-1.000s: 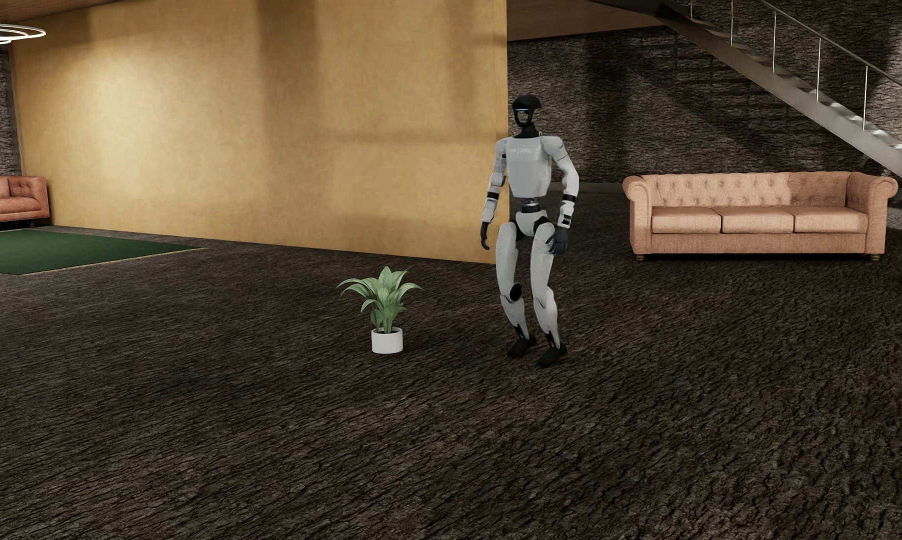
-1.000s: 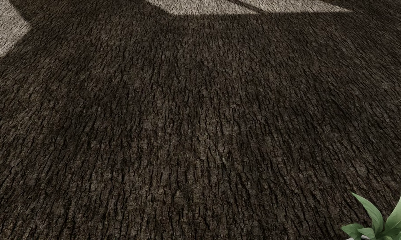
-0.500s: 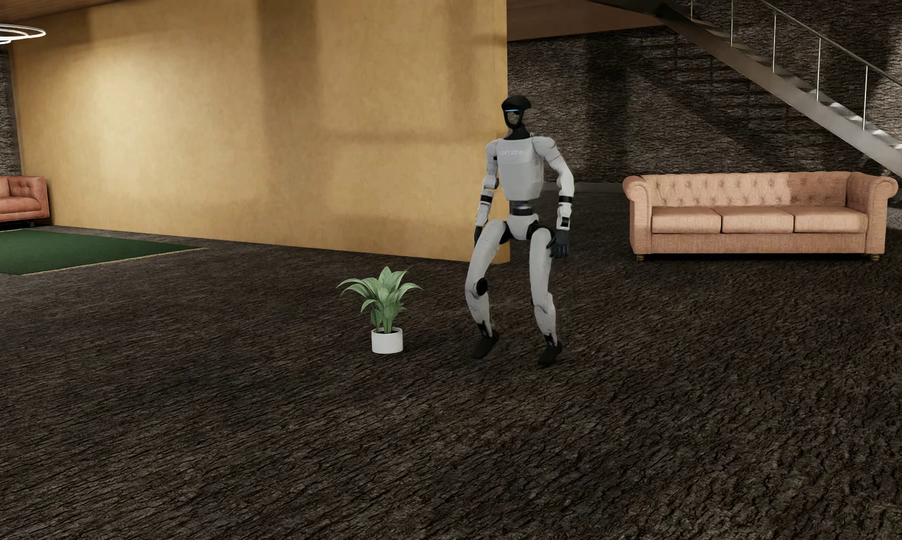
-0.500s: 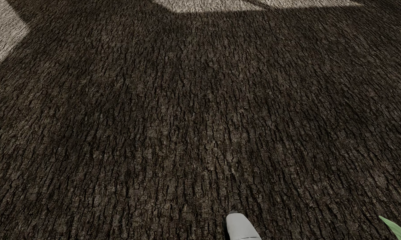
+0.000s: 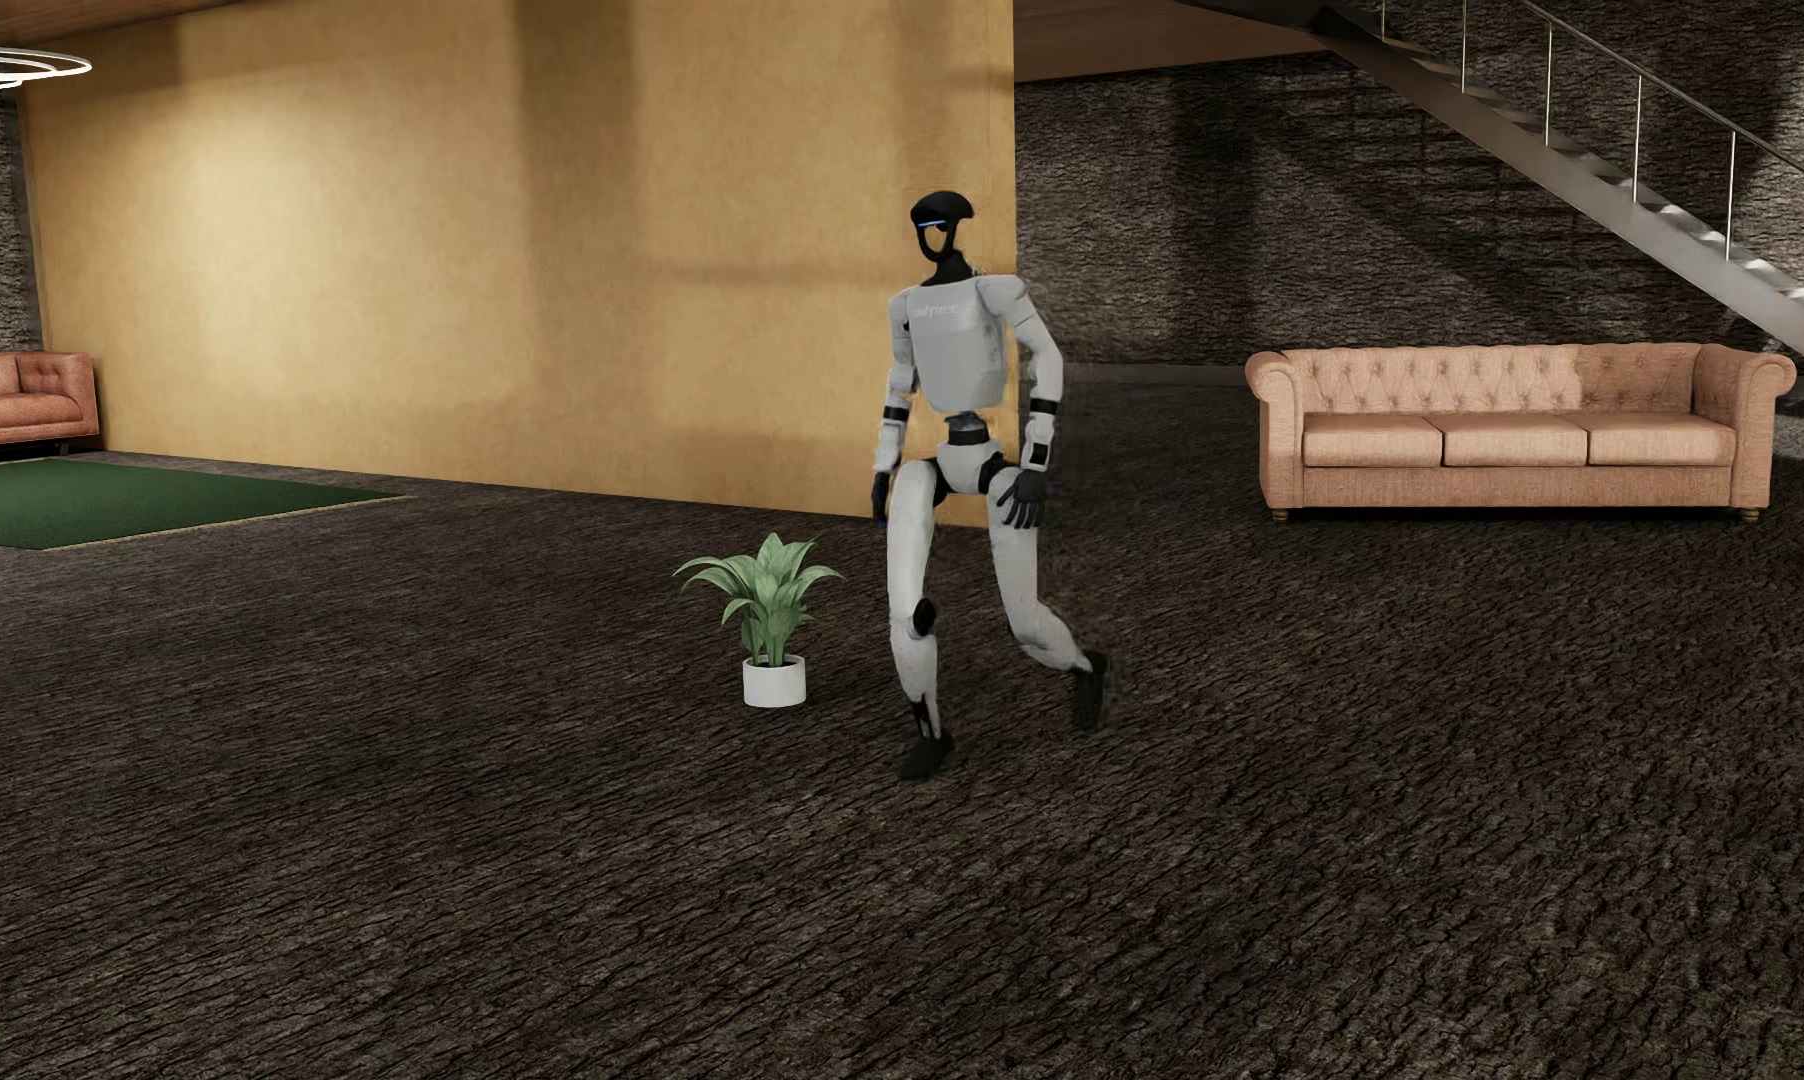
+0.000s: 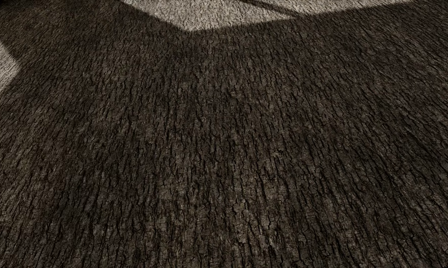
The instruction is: Walk around the plant
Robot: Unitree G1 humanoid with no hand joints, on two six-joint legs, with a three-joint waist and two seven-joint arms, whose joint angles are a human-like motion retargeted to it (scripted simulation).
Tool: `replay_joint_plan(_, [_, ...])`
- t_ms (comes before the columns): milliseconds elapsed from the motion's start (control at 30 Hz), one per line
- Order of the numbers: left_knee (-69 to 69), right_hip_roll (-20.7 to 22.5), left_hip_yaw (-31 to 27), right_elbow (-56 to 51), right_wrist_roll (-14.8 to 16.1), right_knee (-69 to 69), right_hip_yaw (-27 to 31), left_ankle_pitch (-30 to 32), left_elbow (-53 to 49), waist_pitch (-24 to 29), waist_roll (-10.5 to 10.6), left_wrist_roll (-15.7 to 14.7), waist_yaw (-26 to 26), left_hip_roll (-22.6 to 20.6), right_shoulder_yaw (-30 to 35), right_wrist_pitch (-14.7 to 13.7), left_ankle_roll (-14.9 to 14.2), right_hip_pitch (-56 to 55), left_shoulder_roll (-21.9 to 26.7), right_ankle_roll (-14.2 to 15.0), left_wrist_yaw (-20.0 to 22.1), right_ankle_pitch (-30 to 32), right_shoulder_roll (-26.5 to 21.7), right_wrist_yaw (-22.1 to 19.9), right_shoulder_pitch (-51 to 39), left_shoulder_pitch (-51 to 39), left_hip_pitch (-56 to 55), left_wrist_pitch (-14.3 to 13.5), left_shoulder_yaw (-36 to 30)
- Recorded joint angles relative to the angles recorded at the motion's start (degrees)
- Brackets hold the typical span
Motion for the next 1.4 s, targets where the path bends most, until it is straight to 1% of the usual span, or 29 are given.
replay_joint_plan(33, [7.7, 1.0, 0.0, -4.9, 0.0, -0.8, 0.0, -1.3, -1.0, 0.7, -0.1, 0.0, -0.4, 0.6, -1.0, 0.0, 0.0, 3.3, 1.3, 0.0, 0.0, -1.8, -0.4, 0.0, -0.6, -0.6, -3.9, 0.0, -1.5])
replay_joint_plan(67, [13.0, 1.9, 0.0, -9.8, 0.0, -1.6, 0.0, -1.6, -1.7, 1.1, -0.6, 0.0, 0.6, 1.3, -2.0, 0.0, 0.0, 6.5, 2.6, 0.0, 0.0, -2.8, -0.7, 0.0, -1.1, -1.4, -6.9, 0.0, -2.1])
replay_joint_plan(133, [16.3, 3.1, 0.0, -17.0, 0.0, -2.0, 0.0, 2.5, -1.4, 1.0, -2.5, 0.0, 4.7, 2.3, -4.2, 0.0, 0.0, 11.0, 4.4, 0.0, 0.0, -3.7, -0.5, 0.0, -2.3, -2.6, -12.6, 0.0, 1.2])
replay_joint_plan(167, [14.7, 3.5, 0.0, -19.4, 0.0, -2.0, 0.0, 6.6, -0.9, 1.1, -3.4, 0.0, 6.2, 2.3, -4.9, 0.0, 0.0, 12.7, 5.1, 0.0, 0.0, -4.3, -0.3, 0.0, -3.3, -3.0, -15.5, 0.0, 4.3])
replay_joint_plan(233, [6.0, 3.8, 0.0, -23.2, 0.0, -2.2, 0.0, 14.4, -0.2, 1.8, -4.9, 0.0, 7.6, 1.4, -5.3, 0.0, 0.0, 16.6, 6.3, 0.0, 0.0, -5.7, -0.1, 0.0, -4.9, -3.7, -20.3, 0.0, 9.0])
replay_joint_plan(267, [0.3, 3.8, 0.0, -24.8, 0.0, -2.4, 0.0, 15.7, -0.1, 2.2, -5.3, 0.0, 7.9, 0.8, -5.2, 0.0, 0.0, 18.6, 7.0, 0.0, 0.0, -6.6, -0.1, 0.0, -5.3, -4.1, -22.0, 0.0, 9.9])
replay_joint_plan(300, [-5.6, 3.5, 0.0, -25.8, 0.0, -2.7, 0.0, 14.7, 0.1, 2.4, -5.6, 0.0, 8.4, 0.3, -4.8, 0.0, 0.0, 20.6, 7.5, 0.0, 0.0, -7.4, -0.3, 0.0, -5.3, -4.5, -23.2, 0.0, 9.8])
replay_joint_plan(333, [-11.4, 3.1, 0.0, -26.2, 0.0, -2.9, 0.0, 11.9, 0.1, 2.5, -5.8, 0.0, 9.0, -0.1, -4.2, 0.0, 0.0, 22.5, 7.8, 0.0, 0.0, -8.2, -0.6, 0.0, -5.0, -4.7, -23.7, 0.0, 9.1])
replay_joint_plan(400, [-22.3, 1.9, 0.0, -23.3, 0.0, -3.2, 0.0, 3.4, 0.0, 2.5, -6.1, 0.0, 10.7, -0.8, -2.6, 0.0, 0.0, 25.7, 7.9, 0.0, 0.0, -9.6, -0.8, 0.0, -4.0, -4.4, -22.9, 0.0, 7.9])
replay_joint_plan(467, [-28.7, 0.6, 0.0, -15.6, 0.0, -2.8, 0.0, -3.6, 0.0, 2.2, -6.6, 0.0, 12.5, -1.1, -1.0, 0.0, 0.0, 28.0, 7.0, 0.0, 0.0, -10.9, -0.3, 0.0, -3.0, -3.1, -21.1, 0.0, 7.9])
replay_joint_plan(500, [-29.6, -0.1, 0.0, -10.9, 0.0, -2.3, 0.0, -5.0, 0.2, 2.0, -6.7, 0.0, 13.3, -1.4, -0.4, 0.0, 0.0, 28.8, 6.3, 0.0, 0.0, -11.4, 0.0, 0.0, -2.2, -2.2, -20.3, 0.0, 7.9])
replay_joint_plan(533, [-29.0, -0.8, 0.0, -6.0, 0.0, -1.8, 0.0, -4.7, 0.7, 1.5, -6.6, 0.0, 13.7, -1.8, -0.1, 0.0, 0.0, 29.5, 5.4, 0.0, 0.0, -11.3, 0.2, 0.0, -1.3, -1.3, -19.7, 0.0, 7.5])
replay_joint_plan(600, [-24.5, -2.1, 0.0, 2.8, 0.0, -0.2, 0.0, -0.6, 3.0, 0.4, -6.5, 0.0, 12.7, -3.2, -0.2, 0.0, 0.0, 29.8, 3.4, 0.0, 0.0, -7.7, 0.4, 0.0, 0.9, 0.1, -20.2, 0.0, 5.4])
replay_joint_plan(633, [-22.7, -2.7, 0.0, 6.1, 0.0, 1.6, 0.0, 0.6, 4.6, 0.0, -6.8, 0.0, 11.3, -3.9, -0.8, 0.0, 0.0, 29.1, 2.4, 0.0, 0.0, -3.2, 0.4, 0.0, 2.2, 0.5, -20.3, 0.0, 3.6])
replay_joint_plan(667, [-22.2, -3.4, 0.0, 8.3, 0.0, 5.1, 0.0, 0.5, 6.1, -0.4, -7.1, 0.0, 10.0, -4.5, -1.4, 0.0, 0.0, 27.1, 1.7, 0.0, 0.0, 3.5, 0.4, 0.0, 3.6, 0.6, -19.6, 0.0, 1.4])
replay_joint_plan(700, [-23.1, -4.2, 0.0, 9.4, 0.0, 11.0, 0.0, -0.2, 6.8, -0.8, -7.4, 0.0, 9.1, -4.9, -1.4, 0.0, 0.0, 23.4, 1.3, 0.0, 0.0, 10.4, 0.3, 0.0, 4.8, 0.8, -17.9, 0.0, -0.5])
replay_joint_plan(733, [-24.7, -5.0, 0.0, 9.3, 0.0, 19.5, 0.0, -0.9, 6.4, -1.0, -7.9, 0.0, 8.4, -5.2, -0.9, 0.0, 0.0, 18.1, 1.3, 0.0, 0.0, 13.8, 0.0, 0.0, 5.6, 1.2, -15.8, 0.0, -1.5])
replay_joint_plan(767, [-26.1, -5.8, 0.0, 8.3, 0.0, 29.6, 0.0, -1.6, 5.0, -0.8, -8.5, 0.0, 7.4, -5.5, -0.4, 0.0, 0.0, 12.5, 1.7, 0.0, 0.0, 11.5, -0.3, 0.0, 5.9, 1.8, -13.7, 0.0, -1.8])
replay_joint_plan(833, [-27.4, -6.6, 0.0, 4.7, 0.0, 48.8, 0.0, -3.0, 2.6, 0.2, -8.7, 0.0, 4.4, -5.6, -0.2, 0.0, 0.0, 3.4, 3.4, 0.0, 0.0, -2.3, -0.5, 0.0, 5.6, 2.4, -9.9, 0.0, -1.6])
replay_joint_plan(867, [-28.0, -6.8, 0.0, 3.0, 0.0, 57.8, 0.0, -3.9, 2.7, 0.8, -8.3, 0.0, 2.5, -5.2, -0.7, 0.0, 0.0, -0.1, 4.3, 0.0, 0.0, -7.0, -0.3, 0.0, 5.2, 1.9, -7.9, 0.0, -1.8])
replay_joint_plan(933, [-28.9, -6.5, 0.0, -0.1, 0.0, 49.5, 0.0, -6.1, 5.1, 1.6, -7.1, 0.0, -0.4, -4.1, -2.5, 0.0, 0.0, -5.7, 6.0, 0.0, 0.0, -9.5, 0.5, 0.0, 4.3, 0.2, -4.0, 0.0, -2.1])
replay_joint_plan(967, [-29.0, -6.5, 0.0, -1.6, 0.0, 48.8, 0.0, -7.1, 6.5, 1.8, -6.5, 0.0, -1.4, -3.8, -3.2, 0.0, 0.0, -7.8, 6.8, 0.0, 0.0, -9.8, 0.8, 0.0, 3.9, -0.6, -2.4, 0.0, -1.8])
replay_joint_plan(1033, [-28.9, -6.7, 0.0, -4.2, 0.0, 55.3, 0.0, -8.9, 8.2, 2.0, -5.2, 0.0, -2.7, -3.4, -3.8, 0.0, 0.0, -11.0, 8.5, 0.0, 0.0, -9.9, 1.5, 0.0, 3.2, -1.8, -0.1, 0.0, 0.3])
replay_joint_plan(1067, [-28.9, -6.9, 0.0, -5.2, 0.0, 54.6, 0.0, -9.9, 8.3, 2.0, -4.6, 0.0, -3.0, -3.3, -3.8, 0.0, 0.0, -11.9, 9.3, 0.0, 0.0, -9.4, 1.7, 0.0, 2.9, -2.3, 1.1, 0.0, 1.6])
replay_joint_plan(1133, [-29.0, -7.3, 0.0, -5.6, 0.0, 39.2, 0.0, -12.5, 8.2, 2.4, -3.5, 0.0, -3.2, -3.4, -3.5, 0.0, 0.0, -11.7, 10.6, 0.0, 0.0, -6.6, 1.7, 0.0, 2.3, -3.3, 4.2, 0.0, 3.7])
replay_joint_plan(1233, [-29.0, -7.8, 0.0, -4.3, 0.0, 12.5, 0.0, -17.2, 7.9, 2.2, -2.7, 0.0, -2.8, -4.7, -2.9, 0.0, 0.0, -9.2, 11.4, 0.0, 0.0, -0.6, 1.2, 0.0, 1.6, -5.5, 7.9, 0.0, 5.9])
replay_joint_plan(1300, [-28.8, -8.0, 0.0, -2.1, 0.0, -1.2, 0.0, -18.9, 7.2, 1.4, -2.3, 0.0, -3.0, -5.3, -2.4, 0.0, 0.0, -7.0, 11.1, 0.0, 0.0, 0.3, 0.6, 0.0, 1.2, -6.7, 9.3, 0.0, 7.0])
replay_joint_plan(1367, [-28.4, -8.3, 0.0, 1.5, 0.0, -5.6, 0.0, -18.6, 5.5, 0.6, -1.7, 0.0, -3.5, -5.1, -1.7, 0.0, 0.0, -5.4, 10.2, 0.0, 0.0, 0.6, 0.2, 0.0, 1.0, -7.2, 10.5, 0.0, 7.8])
replay_joint_plan(1400, [-28.1, -8.1, 0.0, 3.6, 0.0, -4.5, 0.0, -17.0, 4.4, 0.5, -1.1, 0.0, -3.4, -4.5, -0.9, 0.0, 0.0, -4.8, 9.3, 0.0, 0.0, 2.7, 0.0, 0.0, 1.0, -7.1, 11.6, 0.0, 8.3])
